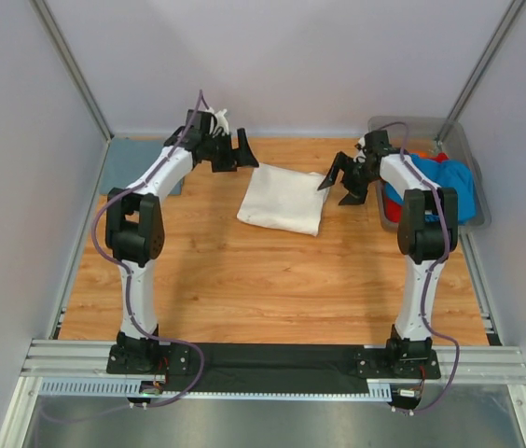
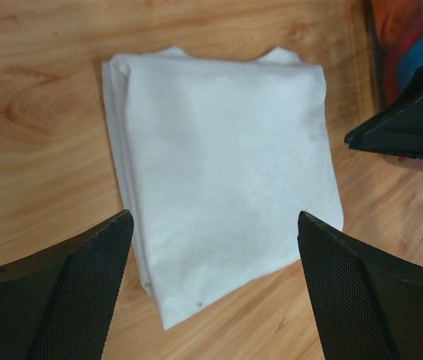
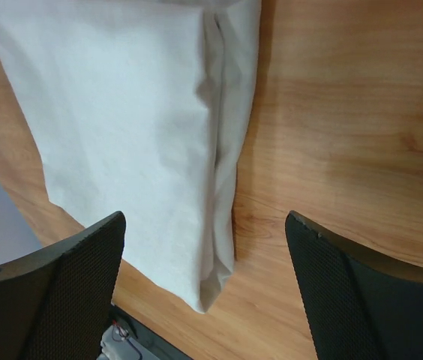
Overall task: Fold and stack the t-shirts
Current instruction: Fold the tshirt
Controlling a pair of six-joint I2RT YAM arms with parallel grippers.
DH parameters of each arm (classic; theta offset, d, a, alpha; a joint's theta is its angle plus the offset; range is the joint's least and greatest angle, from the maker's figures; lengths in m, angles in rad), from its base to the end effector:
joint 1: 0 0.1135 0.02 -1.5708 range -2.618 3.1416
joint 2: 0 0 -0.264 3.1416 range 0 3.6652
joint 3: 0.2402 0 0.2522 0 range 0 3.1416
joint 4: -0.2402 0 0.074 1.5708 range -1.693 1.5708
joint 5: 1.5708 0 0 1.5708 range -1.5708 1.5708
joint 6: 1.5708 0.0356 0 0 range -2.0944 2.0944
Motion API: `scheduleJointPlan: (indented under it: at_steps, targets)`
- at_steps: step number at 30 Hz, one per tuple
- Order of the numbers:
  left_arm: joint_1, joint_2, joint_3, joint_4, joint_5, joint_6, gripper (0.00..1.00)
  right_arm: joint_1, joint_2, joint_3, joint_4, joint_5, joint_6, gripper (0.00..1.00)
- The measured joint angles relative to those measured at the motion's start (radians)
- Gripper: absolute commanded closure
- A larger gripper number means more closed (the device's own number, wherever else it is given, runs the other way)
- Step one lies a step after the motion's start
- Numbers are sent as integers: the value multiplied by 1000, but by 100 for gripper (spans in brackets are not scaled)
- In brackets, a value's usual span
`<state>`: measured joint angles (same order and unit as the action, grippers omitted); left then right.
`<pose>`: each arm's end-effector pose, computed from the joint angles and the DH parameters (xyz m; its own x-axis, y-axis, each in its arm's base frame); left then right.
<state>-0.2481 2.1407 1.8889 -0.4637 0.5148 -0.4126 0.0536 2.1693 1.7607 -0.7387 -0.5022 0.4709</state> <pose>0.4744 -0.1383 0.2640 -0.8127 -0.1542 -0.5619 0.2708 0.7539 -0.5985 0.4590 0.0418 0.1934 -0.9222 0.3488 -0.1671 0.1951 0.7927 0.5775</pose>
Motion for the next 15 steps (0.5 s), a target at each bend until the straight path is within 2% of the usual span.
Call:
scheduleJointPlan:
  at_steps: [4,10,15]
  targets:
    - [-12,10,-125,9,19,17,5,39,0,-76,2,-16,-21,11]
    - [-51,32,-235,5,26,23,7,111,0,-126,15,-40,-39,10]
    - [-73,-4,-362,105,57,3,12,143,-20,-180,51,-80,-48,11]
